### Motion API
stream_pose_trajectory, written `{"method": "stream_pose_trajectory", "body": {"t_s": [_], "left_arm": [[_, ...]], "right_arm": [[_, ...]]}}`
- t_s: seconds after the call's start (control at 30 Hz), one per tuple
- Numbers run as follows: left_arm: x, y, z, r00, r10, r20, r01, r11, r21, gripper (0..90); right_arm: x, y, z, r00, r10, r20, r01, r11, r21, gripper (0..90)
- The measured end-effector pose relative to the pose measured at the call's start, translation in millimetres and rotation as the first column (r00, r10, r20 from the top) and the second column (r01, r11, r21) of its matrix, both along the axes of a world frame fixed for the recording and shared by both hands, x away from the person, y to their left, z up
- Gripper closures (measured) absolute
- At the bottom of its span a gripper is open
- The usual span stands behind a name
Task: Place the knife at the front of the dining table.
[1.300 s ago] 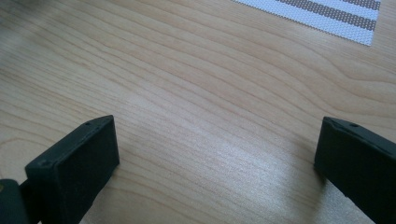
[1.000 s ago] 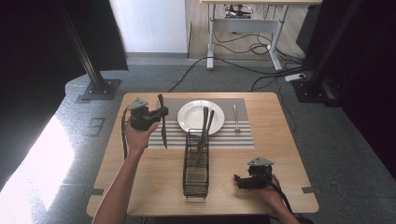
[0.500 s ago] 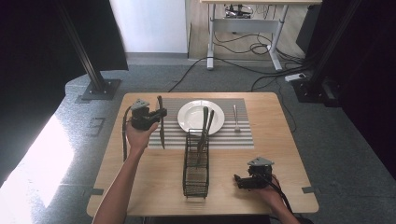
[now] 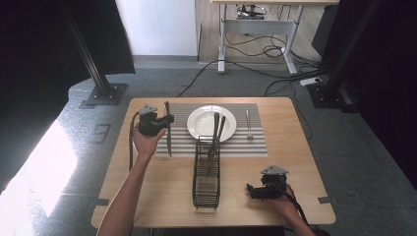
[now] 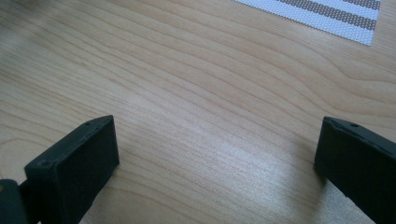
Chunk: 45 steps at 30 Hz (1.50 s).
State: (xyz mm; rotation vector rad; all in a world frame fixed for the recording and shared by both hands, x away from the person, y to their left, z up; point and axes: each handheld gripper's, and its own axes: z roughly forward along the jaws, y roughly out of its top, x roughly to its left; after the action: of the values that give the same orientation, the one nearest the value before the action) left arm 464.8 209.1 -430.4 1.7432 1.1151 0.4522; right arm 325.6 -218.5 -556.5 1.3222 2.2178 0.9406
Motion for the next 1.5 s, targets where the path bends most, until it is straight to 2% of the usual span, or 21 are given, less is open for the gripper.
{"method": "stream_pose_trajectory", "body": {"t_s": [0.33, 0.47, 0.7, 1.07, 1.5], "left_arm": [[15.5, -4.3, -4.7, 0.9999, 0.010, -0.014, -0.009, 0.9998, 0.015, 83.4], [22.9, -7.7, -10.0, 0.9994, 0.011, -0.033, -0.010, 0.9997, 0.024, 83.4], [34.6, -15.2, -9.6, 0.9988, 0.023, -0.044, -0.021, 0.9987, 0.047, 83.5], [54.7, -25.9, -14.5, 0.9953, 0.036, -0.090, -0.029, 0.9966, 0.078, 83.4], [68.3, -25.8, -20.3, 0.9907, 0.053, -0.126, -0.043, 0.9963, 0.075, 83.2]], "right_arm": [[-0.3, 0.3, 0.0, 1.0000, -0.006, -0.001, 0.006, 1.000, 0.000, 0.0], [0.2, 0.3, 0.0, 1.0000, -0.003, 0.000, 0.003, 1.000, -0.001, 0.0], [0.2, 0.3, 0.0, 1.0000, -0.002, 0.000, 0.002, 1.000, 0.000, 0.0], [0.4, 0.5, 0.0, 1.0000, -0.001, 0.000, 0.001, 1.000, -0.001, 0.0], [0.5, 0.8, 0.0, 1.0000, -0.002, 0.000, 0.002, 1.000, 0.000, 0.0]]}}
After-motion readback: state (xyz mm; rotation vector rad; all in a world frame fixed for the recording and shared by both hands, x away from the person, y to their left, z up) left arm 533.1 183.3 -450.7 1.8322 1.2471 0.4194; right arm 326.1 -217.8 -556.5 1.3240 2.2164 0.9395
